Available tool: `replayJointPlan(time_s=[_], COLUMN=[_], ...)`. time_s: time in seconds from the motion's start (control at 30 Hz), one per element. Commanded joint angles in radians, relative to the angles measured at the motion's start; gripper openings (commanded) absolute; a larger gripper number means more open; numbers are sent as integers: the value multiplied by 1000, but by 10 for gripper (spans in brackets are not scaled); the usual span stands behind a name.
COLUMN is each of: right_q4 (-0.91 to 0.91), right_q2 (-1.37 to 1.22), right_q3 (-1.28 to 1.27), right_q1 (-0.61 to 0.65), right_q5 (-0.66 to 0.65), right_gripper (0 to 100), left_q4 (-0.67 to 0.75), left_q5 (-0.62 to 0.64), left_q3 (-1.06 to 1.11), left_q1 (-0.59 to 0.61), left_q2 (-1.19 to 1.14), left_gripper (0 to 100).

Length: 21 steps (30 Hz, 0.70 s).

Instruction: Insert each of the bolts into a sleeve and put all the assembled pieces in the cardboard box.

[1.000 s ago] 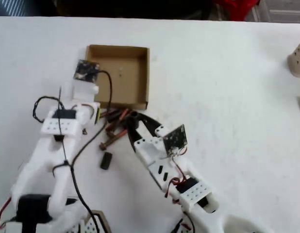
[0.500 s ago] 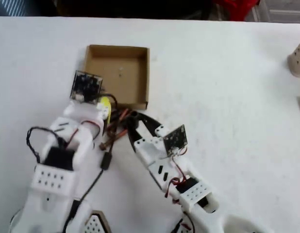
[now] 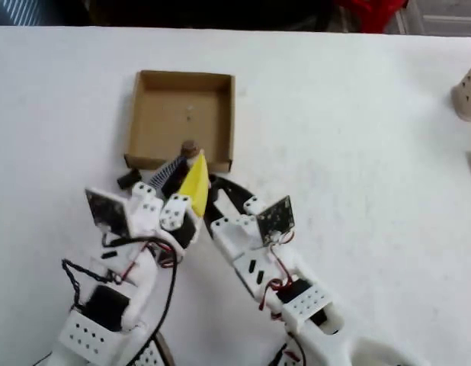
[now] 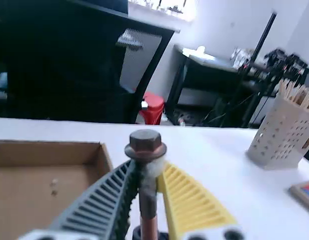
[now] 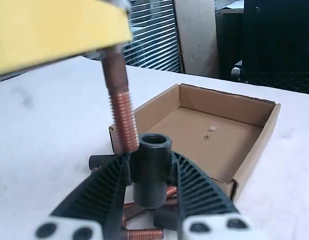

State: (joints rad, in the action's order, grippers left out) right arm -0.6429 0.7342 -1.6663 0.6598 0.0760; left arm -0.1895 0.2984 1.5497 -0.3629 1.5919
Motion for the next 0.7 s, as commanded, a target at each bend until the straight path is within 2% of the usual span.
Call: replayJointPlan(time_s=[0.0, 0.33, 0.5, 0.67], right_q4=[-21, -19, 8, 7], right_q2=[27, 27, 27, 27], right_q3=[-6, -6, -6, -8], right_q1=[-7, -7, -4, -5], right_q5=[11, 11, 11, 11], right_gripper=[15, 15, 15, 15], left_q4=[173, -61, -78, 23], left_q5=[17, 3, -138, -152], left_q3=[29, -155, -247, -284], left_q1=[-13, -25, -79, -73], left_q2=[56, 54, -44, -257], left_gripper=[23, 23, 22, 22])
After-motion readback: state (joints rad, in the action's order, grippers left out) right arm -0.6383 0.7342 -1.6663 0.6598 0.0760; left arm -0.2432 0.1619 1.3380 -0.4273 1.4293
